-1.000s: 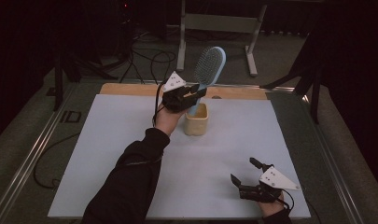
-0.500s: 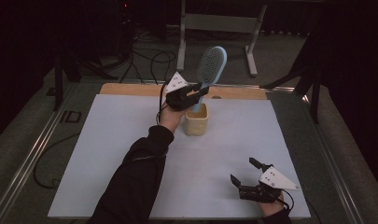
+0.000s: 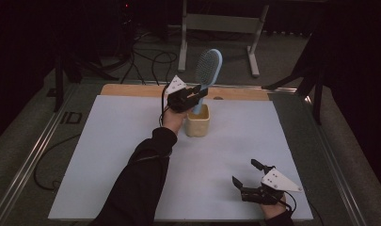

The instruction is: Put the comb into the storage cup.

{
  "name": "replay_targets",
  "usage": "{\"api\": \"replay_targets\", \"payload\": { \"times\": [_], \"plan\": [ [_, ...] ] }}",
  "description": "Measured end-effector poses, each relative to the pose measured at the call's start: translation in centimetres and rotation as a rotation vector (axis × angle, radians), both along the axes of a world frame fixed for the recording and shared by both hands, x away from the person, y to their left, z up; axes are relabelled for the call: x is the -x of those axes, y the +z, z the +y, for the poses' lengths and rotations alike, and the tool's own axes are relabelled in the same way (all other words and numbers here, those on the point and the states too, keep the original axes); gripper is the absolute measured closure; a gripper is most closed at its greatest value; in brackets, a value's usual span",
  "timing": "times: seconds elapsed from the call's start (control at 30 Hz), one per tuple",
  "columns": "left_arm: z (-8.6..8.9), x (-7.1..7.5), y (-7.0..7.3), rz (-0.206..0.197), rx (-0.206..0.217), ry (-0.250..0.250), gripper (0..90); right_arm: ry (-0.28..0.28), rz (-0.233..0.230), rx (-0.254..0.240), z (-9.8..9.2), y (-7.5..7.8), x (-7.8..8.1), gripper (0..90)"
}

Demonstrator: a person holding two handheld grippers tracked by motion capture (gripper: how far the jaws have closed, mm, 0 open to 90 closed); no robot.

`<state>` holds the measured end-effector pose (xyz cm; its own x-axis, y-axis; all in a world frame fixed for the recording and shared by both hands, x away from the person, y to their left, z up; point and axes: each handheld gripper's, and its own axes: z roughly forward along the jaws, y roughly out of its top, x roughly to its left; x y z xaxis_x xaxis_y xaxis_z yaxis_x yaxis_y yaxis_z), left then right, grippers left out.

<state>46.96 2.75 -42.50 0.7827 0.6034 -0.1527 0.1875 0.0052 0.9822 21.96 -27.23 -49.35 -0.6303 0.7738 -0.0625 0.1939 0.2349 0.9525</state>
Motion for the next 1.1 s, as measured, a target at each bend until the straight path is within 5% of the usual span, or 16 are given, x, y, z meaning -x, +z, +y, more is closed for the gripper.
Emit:
{"api": "replay_targets", "payload": {
  "times": [0.37, 0.67, 0.87, 1.1],
  "plan": [
    [-0.2, 0.0, -1.5, -0.004, -0.03, 0.009, 70.0, 0.004, 0.002, 0.0, 0.0, 0.1, 0.0, 9.1],
    [-0.7, 0.4, -2.1, -0.01, -0.098, 0.043, 69.9, 0.004, 0.004, -0.001, 0.0, 0.0, 0.0, 9.1],
    [-0.8, 0.5, -2.4, 0.026, -0.119, 0.041, 69.8, 0.007, 0.002, 0.002, 0.0, 0.0, 0.0, 9.1],
    [-0.9, 0.9, -2.6, 0.019, -0.151, 0.076, 69.6, 0.006, 0.002, 0.001, 0.0, 0.0, 0.0, 9.1]
  ]
}}
